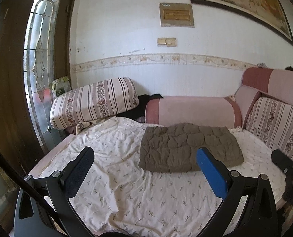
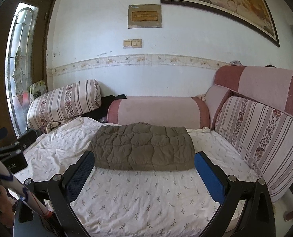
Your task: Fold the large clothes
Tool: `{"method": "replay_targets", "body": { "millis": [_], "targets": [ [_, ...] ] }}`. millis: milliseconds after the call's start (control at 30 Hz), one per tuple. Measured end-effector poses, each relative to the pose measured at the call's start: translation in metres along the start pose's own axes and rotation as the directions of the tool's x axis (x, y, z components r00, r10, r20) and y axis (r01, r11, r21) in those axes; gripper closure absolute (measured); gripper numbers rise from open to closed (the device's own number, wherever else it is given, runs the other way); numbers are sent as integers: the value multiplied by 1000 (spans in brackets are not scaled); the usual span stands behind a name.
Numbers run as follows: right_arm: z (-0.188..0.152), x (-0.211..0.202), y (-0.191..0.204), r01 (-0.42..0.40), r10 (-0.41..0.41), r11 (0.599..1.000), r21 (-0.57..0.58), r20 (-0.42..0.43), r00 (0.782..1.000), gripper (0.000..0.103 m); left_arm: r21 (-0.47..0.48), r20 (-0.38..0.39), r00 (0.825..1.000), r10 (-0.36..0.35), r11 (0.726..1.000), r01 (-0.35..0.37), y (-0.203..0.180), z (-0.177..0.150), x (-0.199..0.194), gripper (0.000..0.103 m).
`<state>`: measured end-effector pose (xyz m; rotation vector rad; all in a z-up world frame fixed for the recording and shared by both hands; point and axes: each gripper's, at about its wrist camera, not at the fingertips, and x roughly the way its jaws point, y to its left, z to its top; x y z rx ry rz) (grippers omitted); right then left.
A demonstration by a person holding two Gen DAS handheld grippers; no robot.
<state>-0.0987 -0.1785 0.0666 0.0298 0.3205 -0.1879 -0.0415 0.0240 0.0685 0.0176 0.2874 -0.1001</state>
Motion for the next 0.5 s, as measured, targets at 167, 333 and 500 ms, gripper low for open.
{"method": "replay_targets", "body": {
  "millis": [167,333,500],
  "targets": [
    [3,-8,3,-12,12,1000,-3,17,1000,0,-16,28,1000,5,1000,-4,7,8,-16,0],
    [6,-10,5,-22,22,1000,-10,21,1000,0,-21,53,999,-1,1000,2,8,14,-26,0],
    [3,-1,3,-44,44,999,4,-3,999,0,-3,70,998,4,1000,-4,3,7,-18,0]
  ]
}}
